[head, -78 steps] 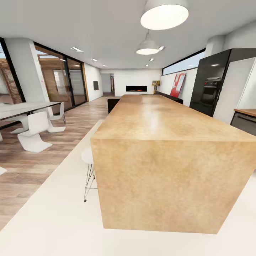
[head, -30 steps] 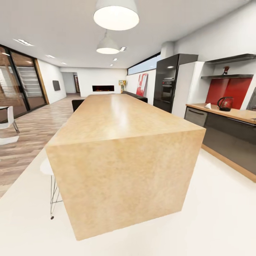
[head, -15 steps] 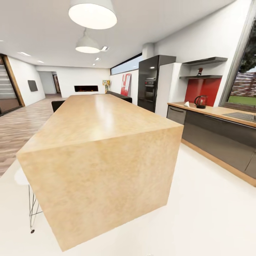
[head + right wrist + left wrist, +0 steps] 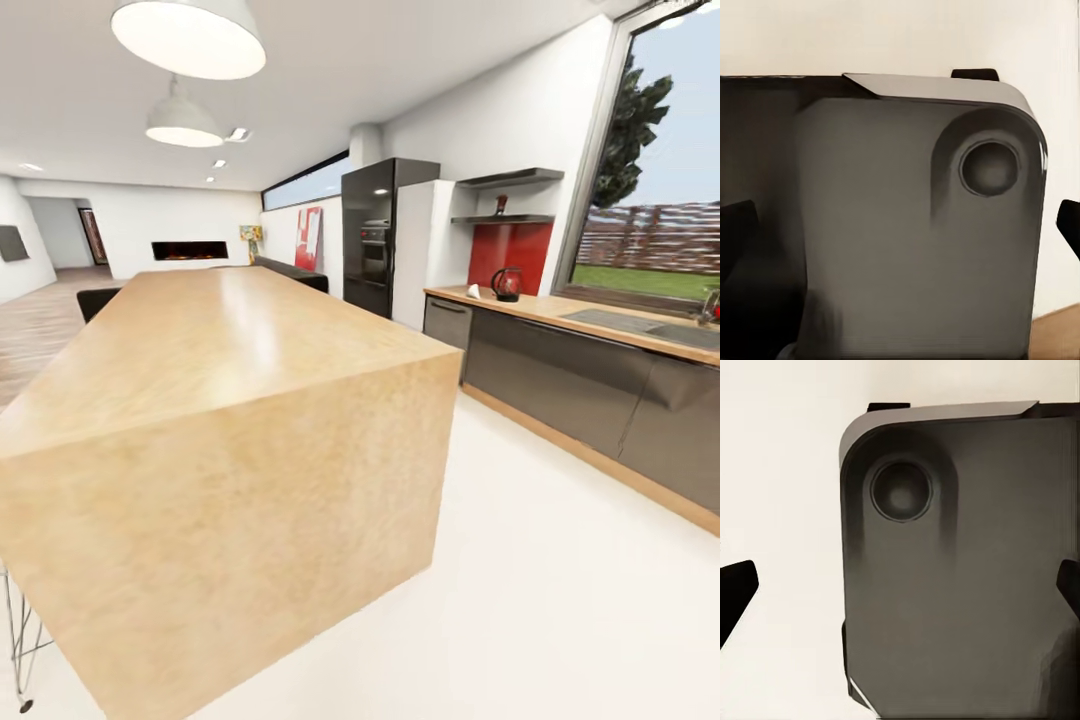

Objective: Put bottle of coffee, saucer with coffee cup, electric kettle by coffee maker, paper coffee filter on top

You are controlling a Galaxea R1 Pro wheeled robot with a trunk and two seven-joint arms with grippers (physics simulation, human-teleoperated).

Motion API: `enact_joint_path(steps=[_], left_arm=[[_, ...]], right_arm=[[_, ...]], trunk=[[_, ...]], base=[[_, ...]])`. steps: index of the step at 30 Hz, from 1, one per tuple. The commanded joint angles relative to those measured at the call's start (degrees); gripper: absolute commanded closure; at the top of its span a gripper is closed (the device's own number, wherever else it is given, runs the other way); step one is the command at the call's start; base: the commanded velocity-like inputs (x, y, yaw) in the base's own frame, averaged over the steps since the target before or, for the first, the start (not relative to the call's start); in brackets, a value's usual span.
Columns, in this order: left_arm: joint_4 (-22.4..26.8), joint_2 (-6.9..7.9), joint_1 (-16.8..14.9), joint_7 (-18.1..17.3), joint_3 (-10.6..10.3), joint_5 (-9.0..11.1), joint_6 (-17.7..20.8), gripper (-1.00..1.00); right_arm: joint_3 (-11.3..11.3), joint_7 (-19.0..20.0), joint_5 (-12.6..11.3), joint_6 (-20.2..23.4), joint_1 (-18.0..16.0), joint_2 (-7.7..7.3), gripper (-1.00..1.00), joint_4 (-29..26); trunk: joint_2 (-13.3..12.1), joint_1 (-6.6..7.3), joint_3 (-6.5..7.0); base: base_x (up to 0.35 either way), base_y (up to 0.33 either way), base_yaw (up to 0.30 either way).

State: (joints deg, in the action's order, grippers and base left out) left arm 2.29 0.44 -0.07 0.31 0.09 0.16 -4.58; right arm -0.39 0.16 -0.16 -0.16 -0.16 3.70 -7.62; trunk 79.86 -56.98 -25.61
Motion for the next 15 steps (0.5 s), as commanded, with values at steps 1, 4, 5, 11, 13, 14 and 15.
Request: enact_joint_path(steps=[1, 4, 5, 11, 13, 14, 15], left_arm=[[0.0, -0.01, 0.0, 0.0, 0.0, 0.0, -0.2, -1.0], [0.0, -0.06, 0.0, 0.0, 0.0, 0.0, -0.2, -1.0], [0.0, -0.07, 0.0, 0.0, 0.0, 0.0, -0.2, -1.0], [0.0, -0.08, 0.0, 0.0, 0.0, 0.0, -0.2, -1.0], [0.0, -0.09, 0.0, 0.0, 0.0, 0.0, -0.2, -1.0], [0.0, -0.09, 0.0, 0.0, 0.0, 0.0, -0.2, -1.0], [0.0, -0.09, 0.0, 0.0, 0.0, 0.0, -0.2, -1.0]], right_arm=[[0.0, 0.0, 0.0, 0.0, 0.0, 0.01, -1.0, 0.0], [0.0, 0.0, -0.1, 0.0, 0.0, 0.05, -1.0, 0.0], [0.0, 0.0, -0.1, 0.0, 0.0, 0.06, -1.0, 0.0], [0.0, 0.0, -0.1, 0.0, 0.0, 0.04, -1.0, 0.0], [0.0, 0.1, -0.1, 0.0, 0.0, 0.06, -1.0, 0.0], [0.0, 0.1, -0.1, 0.0, 0.0, 0.07, -1.0, 0.0], [0.0, 0.1, -0.1, 0.0, 0.0, 0.06, -1.0, 0.0]], trunk=[[-0.4, 0.23, 0.13], [-1.6, 0.89, 0.67], [-2.0, 1.11, 0.85], [-4.4, 2.43, 1.93], [-5.2, 2.86, 2.29], [-5.6, 3.08, 2.47], [-6.0, 3.3, 2.65]], base=[[0.0, 0.0, -0.293], [0.0, 0.0, -0.293], [0.0, 0.0, -0.293], [0.0, 0.0, -0.293], [0.0, 0.0, -0.293], [0.0, 0.0, -0.293], [0.0, 0.0, -0.293]])
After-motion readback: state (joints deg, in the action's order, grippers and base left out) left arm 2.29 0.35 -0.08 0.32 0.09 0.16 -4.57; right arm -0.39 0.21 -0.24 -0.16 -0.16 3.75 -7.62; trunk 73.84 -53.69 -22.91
